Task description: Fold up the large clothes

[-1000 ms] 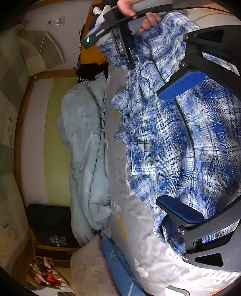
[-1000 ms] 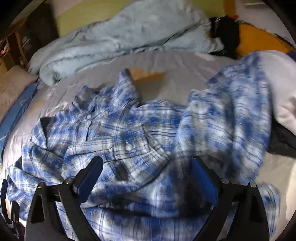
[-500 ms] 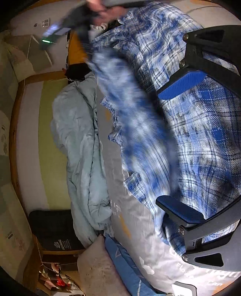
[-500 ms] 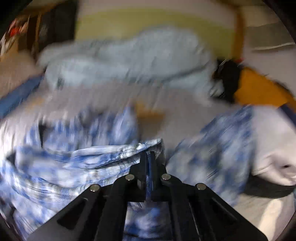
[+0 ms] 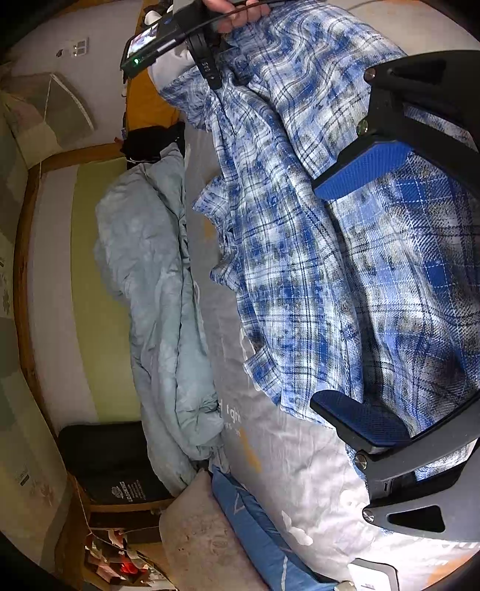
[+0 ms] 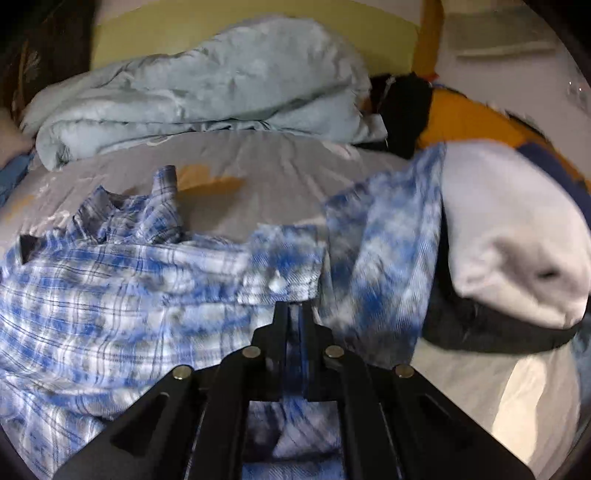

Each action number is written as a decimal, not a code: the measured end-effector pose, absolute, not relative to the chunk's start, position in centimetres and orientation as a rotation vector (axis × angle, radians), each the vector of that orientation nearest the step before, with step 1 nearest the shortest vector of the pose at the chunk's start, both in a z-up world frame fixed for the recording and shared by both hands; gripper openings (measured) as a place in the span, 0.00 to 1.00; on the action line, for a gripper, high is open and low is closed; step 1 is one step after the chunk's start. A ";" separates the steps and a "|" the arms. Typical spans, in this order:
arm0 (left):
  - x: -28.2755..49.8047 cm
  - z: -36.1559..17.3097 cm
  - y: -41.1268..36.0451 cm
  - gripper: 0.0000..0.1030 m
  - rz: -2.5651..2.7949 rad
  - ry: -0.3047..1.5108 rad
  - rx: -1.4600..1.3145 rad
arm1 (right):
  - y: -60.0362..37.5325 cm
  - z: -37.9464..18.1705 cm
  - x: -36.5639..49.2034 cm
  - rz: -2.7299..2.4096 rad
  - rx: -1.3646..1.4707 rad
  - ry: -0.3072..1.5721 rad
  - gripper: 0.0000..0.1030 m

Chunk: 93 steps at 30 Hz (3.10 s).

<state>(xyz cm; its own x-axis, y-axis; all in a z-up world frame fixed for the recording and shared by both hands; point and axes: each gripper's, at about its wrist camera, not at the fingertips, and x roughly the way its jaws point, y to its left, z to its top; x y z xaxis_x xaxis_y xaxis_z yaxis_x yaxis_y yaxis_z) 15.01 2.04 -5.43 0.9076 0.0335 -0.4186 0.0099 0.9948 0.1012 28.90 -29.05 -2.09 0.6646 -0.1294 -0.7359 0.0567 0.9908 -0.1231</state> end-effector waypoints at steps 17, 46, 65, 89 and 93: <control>24.6 4.9 13.8 0.46 0.040 0.600 -0.143 | -28.0 -0.1 28.0 0.099 -0.014 0.881 0.51; 39.4 -3.5 19.7 0.00 0.119 0.962 -0.391 | -24.5 -7.8 29.3 0.057 -0.131 0.929 1.00; 42.2 -7.5 14.2 0.01 0.238 1.243 -0.266 | -24.6 -8.0 29.6 0.054 -0.136 0.931 1.00; 33.6 -1.2 13.5 0.78 0.124 0.737 -0.109 | -24.6 -8.0 29.7 0.053 -0.147 0.931 1.00; 28.0 0.1 10.3 0.89 -0.002 0.655 -0.118 | -24.5 -8.0 29.8 0.051 -0.152 0.931 1.00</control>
